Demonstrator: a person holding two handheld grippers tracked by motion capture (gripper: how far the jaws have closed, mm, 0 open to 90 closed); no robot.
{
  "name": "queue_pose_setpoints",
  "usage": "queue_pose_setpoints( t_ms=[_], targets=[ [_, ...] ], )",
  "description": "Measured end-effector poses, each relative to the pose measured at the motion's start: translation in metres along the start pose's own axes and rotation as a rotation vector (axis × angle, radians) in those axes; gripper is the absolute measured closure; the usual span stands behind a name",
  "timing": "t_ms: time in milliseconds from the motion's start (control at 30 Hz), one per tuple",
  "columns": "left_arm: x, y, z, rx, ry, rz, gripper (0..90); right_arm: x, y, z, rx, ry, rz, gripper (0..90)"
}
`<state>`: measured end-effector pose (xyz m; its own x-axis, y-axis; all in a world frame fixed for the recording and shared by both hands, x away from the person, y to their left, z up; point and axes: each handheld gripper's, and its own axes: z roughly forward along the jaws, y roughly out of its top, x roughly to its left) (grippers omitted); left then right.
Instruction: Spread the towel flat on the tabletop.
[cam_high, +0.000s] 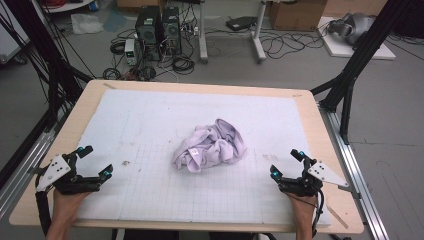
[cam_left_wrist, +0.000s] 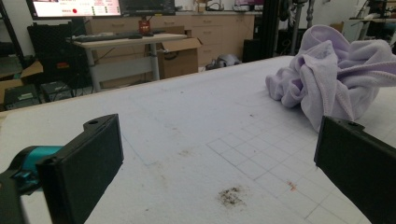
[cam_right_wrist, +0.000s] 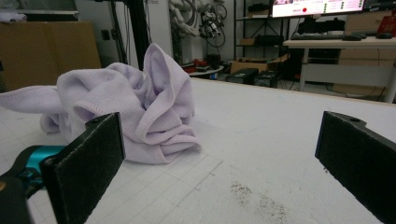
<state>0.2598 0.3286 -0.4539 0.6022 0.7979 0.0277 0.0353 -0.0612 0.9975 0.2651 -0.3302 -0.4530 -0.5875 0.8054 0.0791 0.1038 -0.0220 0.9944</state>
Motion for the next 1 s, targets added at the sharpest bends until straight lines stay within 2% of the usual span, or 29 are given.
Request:
queue_pose_setpoints(
  t_ms=[167,300,467,633,733,833,933,967,1000],
  targets=[
    [0.001,0.000,0.001,0.007,-0.007,-0.008,1.7,0.000,0.000,-0.001,0.000,0.005,0.003,0.6],
    [-0.001,0.001,0.003,0.029,-0.007,0.008,1.7,0.000,0.000,0.000,0.002,0.006,-0.003,0.6],
    [0.000,0.001,0.001,0.018,-0.004,0.005,1.7,-0.001,0.000,0.000,-0.003,0.011,0.005,0.6],
    [0.000,0.001,0.003,0.027,0.001,-0.001,1.7,-0.001,0.001,0.001,0.008,0.012,0.001,0.6],
    [-0.001,0.002,0.004,0.036,-0.009,0.019,1.7,-0.001,0.002,0.003,0.034,-0.002,0.007,0.6],
    [0.000,0.009,0.008,0.046,-0.075,0.032,1.7,-0.002,0.009,0.006,0.067,0.001,-0.010,0.6],
    [-0.001,0.025,0.017,0.064,-0.135,0.044,1.7,-0.001,0.023,0.010,0.072,0.042,-0.008,0.6],
    [-0.001,0.025,0.017,0.064,-0.135,0.044,1.7,0.000,0.027,0.011,0.074,0.054,-0.008,0.6],
    [-0.005,0.038,0.025,0.078,-0.180,0.068,1.7,0.001,0.032,0.014,0.084,0.079,-0.011,0.6]
  ],
)
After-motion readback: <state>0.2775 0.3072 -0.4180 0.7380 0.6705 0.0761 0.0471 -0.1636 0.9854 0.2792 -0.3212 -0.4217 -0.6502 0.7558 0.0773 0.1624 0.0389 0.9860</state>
